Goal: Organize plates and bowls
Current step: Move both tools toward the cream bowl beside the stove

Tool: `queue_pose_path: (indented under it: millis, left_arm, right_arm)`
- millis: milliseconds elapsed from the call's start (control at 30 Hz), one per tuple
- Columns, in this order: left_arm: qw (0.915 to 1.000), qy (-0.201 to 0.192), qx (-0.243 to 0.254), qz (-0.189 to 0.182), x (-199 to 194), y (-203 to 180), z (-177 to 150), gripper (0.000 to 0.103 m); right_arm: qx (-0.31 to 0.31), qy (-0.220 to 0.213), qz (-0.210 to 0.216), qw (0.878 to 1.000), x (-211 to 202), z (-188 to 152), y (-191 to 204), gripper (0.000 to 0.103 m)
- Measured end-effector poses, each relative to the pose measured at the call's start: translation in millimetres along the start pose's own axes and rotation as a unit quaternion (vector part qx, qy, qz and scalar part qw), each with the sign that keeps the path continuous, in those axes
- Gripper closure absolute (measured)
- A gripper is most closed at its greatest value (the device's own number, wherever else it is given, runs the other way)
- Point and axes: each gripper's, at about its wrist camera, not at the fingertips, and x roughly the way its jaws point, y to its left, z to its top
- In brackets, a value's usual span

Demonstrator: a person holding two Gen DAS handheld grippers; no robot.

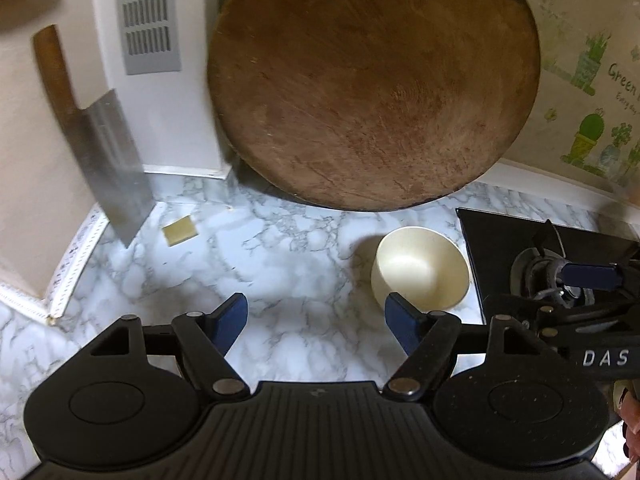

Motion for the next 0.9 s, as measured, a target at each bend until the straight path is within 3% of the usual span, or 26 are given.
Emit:
queue_pose_path:
  millis: [333,533,733,900]
  left_arm:
    - [0.9992,0.032,0.02,0.009,61,-36,19,0.028]
    - [0.9984,0.055,0.005,0.013,96,-42,25,0.028]
    - [0.9968,0.078,0.002,0.017,126,-49,24,0.028]
    - [0.9952,0.096,-0.006,0.02,144,-48,19,0.028]
  right_arm:
    - [0.028,0.025,-0.026,0.999,51,21,-48,0.001]
    - [0.05,0.042,-0.019,0.998,83,32,-69,0.004]
    - [0.068,0.075,-0.022,0.995,118,34,-78,0.022]
    - [0.072,0.093,-0.02,0.993,135,26,-78,0.025]
